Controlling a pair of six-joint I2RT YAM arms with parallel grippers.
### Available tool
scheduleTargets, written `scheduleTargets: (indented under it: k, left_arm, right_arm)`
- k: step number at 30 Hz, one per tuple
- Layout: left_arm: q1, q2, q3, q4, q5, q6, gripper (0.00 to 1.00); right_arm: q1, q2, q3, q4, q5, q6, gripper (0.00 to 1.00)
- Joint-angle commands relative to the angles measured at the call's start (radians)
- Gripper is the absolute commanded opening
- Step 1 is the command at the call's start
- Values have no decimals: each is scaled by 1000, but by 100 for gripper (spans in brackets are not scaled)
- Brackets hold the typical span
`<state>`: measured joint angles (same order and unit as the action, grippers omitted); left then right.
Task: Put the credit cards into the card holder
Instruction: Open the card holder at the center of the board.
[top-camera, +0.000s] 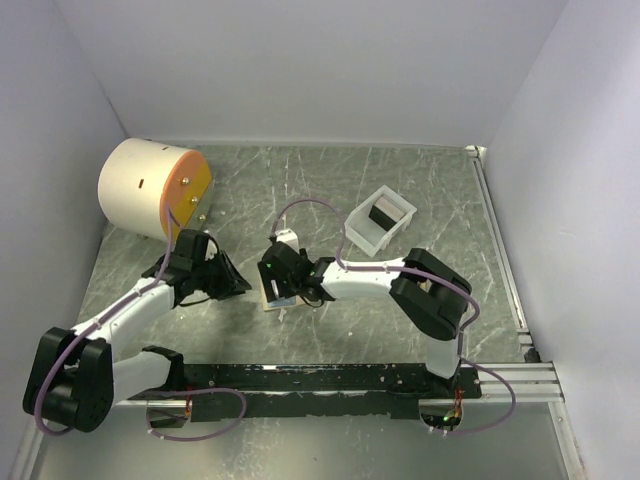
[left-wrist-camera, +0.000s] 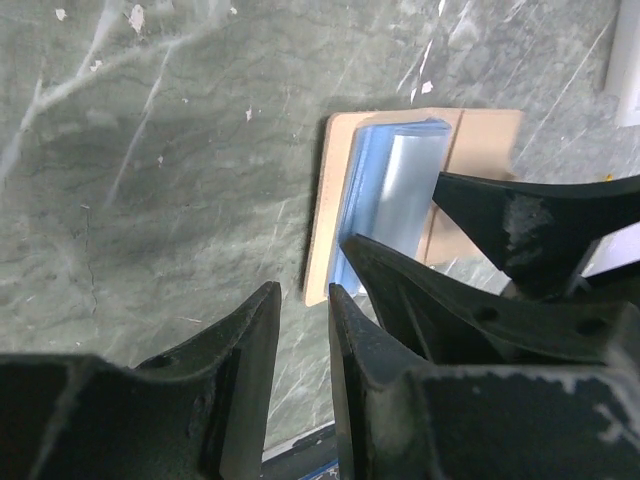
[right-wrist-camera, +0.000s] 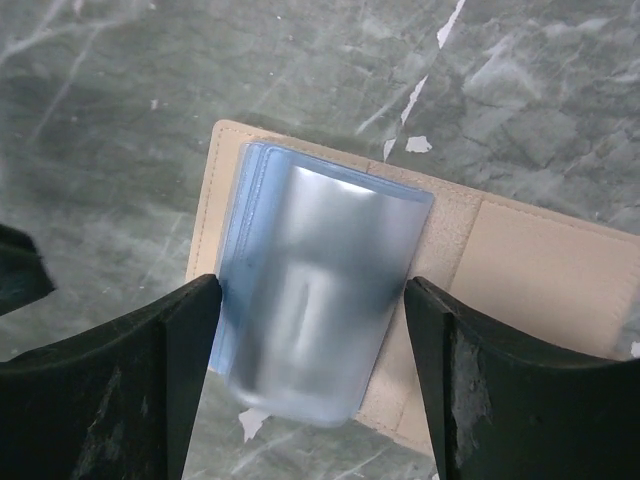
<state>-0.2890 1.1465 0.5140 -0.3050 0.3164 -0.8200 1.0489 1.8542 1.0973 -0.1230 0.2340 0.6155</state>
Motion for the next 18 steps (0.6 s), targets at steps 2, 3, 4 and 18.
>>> scheduleTargets:
  k: [2,3,4,18]
  left_arm:
    - [13,-52,-16,-39,-36,-8,38]
    - [13,-54,-18,-39,-36,-8,38]
    - [13,-56,-19,-39,-36,-7,38]
    - [14,-24,-36,7,15,2,38]
  right_arm:
    - [22,50,46,-72,111,-19,74]
    - [25,53,49,-74,116,-20,74]
    - [29,56,51,-76,120,-20,72]
    - [33,-17,-33,34,39,7,67]
